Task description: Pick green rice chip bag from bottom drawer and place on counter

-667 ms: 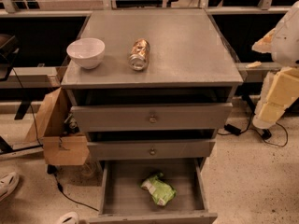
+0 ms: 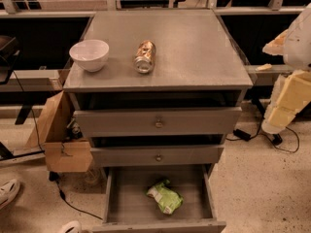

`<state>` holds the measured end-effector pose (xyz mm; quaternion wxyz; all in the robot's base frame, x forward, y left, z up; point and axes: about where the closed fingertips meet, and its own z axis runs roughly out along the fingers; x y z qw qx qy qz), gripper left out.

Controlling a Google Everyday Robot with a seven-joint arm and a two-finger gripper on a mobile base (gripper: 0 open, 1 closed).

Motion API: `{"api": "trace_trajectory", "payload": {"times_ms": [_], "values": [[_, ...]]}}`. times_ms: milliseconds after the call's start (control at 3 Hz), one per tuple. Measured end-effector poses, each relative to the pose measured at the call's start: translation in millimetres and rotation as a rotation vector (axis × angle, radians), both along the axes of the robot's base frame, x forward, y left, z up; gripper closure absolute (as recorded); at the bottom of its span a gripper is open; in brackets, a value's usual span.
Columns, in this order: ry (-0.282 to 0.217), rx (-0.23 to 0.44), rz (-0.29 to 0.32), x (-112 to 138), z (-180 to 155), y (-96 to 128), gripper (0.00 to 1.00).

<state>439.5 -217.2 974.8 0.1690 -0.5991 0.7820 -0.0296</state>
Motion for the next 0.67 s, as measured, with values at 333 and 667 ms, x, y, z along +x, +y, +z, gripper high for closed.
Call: {"api": "trace_trajectory", "payload": {"times_ms": [333, 667], "values": [[0.030, 0.079, -0.098, 6, -54, 14, 0.00], [0.094, 0.160, -0.234, 14, -128, 42, 0.00]]}}
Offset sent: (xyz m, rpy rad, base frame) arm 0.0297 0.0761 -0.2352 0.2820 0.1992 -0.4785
